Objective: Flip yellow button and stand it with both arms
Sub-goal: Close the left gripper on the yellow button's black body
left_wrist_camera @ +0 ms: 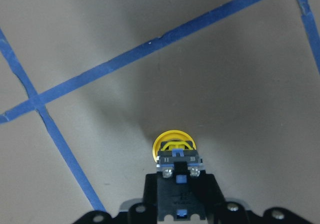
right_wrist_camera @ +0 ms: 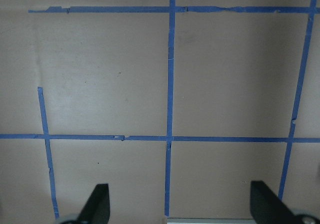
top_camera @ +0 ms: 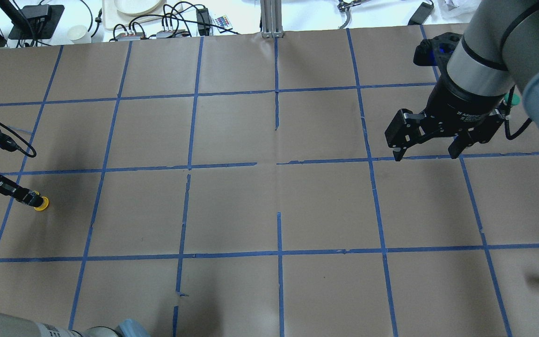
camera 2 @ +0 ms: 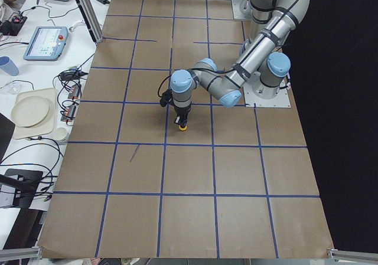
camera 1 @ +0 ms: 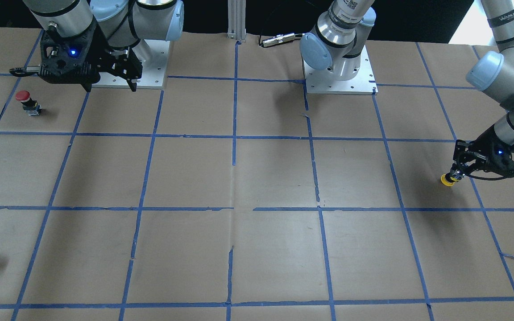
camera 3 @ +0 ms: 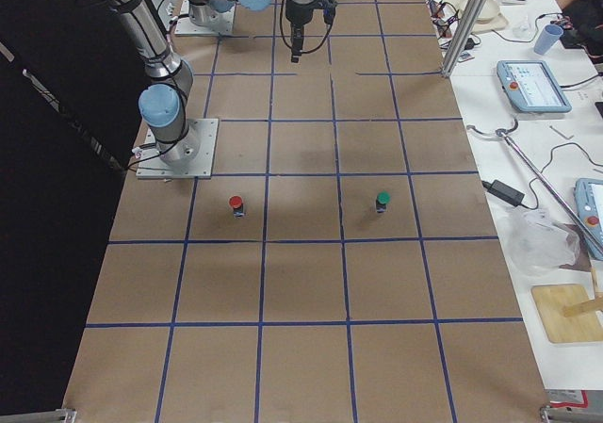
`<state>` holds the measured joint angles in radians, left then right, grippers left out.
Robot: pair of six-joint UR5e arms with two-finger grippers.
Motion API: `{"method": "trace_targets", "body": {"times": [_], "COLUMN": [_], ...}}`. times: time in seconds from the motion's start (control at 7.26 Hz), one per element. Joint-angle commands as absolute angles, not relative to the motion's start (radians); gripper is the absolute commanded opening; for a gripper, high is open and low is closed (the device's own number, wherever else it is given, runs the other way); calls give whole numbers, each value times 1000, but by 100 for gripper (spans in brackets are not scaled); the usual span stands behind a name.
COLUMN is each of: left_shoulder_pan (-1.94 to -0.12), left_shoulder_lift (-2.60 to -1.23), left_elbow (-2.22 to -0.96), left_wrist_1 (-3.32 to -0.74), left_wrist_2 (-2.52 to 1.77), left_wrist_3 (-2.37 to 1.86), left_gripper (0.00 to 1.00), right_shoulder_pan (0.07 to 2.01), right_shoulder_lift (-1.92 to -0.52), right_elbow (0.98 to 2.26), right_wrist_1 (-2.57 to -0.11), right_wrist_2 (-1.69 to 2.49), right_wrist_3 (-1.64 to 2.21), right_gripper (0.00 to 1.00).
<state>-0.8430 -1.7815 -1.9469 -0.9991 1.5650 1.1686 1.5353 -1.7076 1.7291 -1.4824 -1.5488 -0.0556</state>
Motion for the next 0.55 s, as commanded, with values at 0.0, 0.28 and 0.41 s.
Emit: {"method": "trace_targets", "body": {"times": [0.0, 0.28, 0.41], "left_shoulder_pan": [-946, -1027, -1070], "left_shoulder_lift": [-1616, -1566, -1554], "left_elbow": [-1948, -1953, -1951], "left_wrist_1": [-1223, -1345, -1397], "left_wrist_2": [1430, 1205, 1045], "left_wrist_3": [1043, 977, 901], "left_gripper": [12, 12, 12], "right_shoulder_pan": [1536, 1531, 1531], "right_shoulder_lift": [-1700, -1700, -1698], "right_elbow": [1729, 1729, 1727], "right_wrist_1": [-1486, -1494, -1487], "right_wrist_2": [-1548, -1543, -1545], "right_wrist_3": [-58, -60, -52], "right_gripper": [100, 100, 100]}}
